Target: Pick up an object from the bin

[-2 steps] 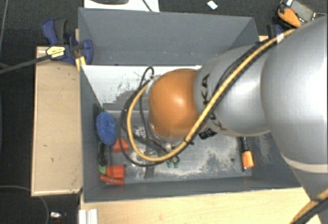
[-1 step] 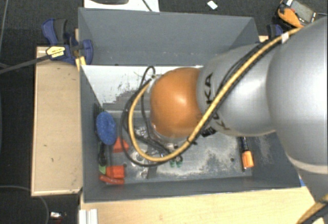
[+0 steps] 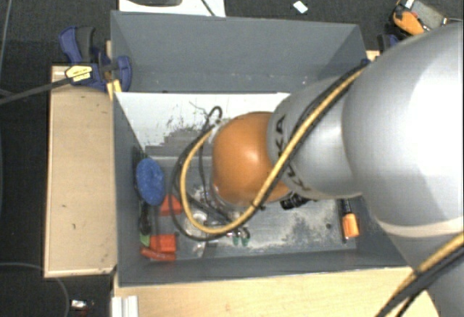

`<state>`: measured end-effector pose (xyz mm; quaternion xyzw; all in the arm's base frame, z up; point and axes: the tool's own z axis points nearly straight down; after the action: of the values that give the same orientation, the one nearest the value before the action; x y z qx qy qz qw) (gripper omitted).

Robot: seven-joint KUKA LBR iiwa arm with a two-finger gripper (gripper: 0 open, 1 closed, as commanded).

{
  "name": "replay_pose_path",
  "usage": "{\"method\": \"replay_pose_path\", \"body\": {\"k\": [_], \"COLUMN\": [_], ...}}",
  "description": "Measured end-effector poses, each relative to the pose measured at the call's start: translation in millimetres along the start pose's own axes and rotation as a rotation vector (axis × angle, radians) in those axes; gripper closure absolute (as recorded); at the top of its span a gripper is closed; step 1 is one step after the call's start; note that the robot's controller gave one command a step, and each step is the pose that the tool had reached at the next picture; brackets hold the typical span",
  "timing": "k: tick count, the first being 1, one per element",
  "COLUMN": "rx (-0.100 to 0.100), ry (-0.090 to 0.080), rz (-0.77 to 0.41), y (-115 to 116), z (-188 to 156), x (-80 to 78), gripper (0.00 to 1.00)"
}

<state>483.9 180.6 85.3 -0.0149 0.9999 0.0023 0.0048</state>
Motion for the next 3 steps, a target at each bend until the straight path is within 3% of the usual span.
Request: {"method": "replay_pose_path", "body": {"k": [1, 3], "rx": [0.002, 0.003], "ry": [0.006, 0.011], "rz": [0.015, 0.019], "y": [0.7, 0.2], "z": [15.3, -3.5], "x": [0.9, 2.3], "gripper": [1.0, 1.0]}}
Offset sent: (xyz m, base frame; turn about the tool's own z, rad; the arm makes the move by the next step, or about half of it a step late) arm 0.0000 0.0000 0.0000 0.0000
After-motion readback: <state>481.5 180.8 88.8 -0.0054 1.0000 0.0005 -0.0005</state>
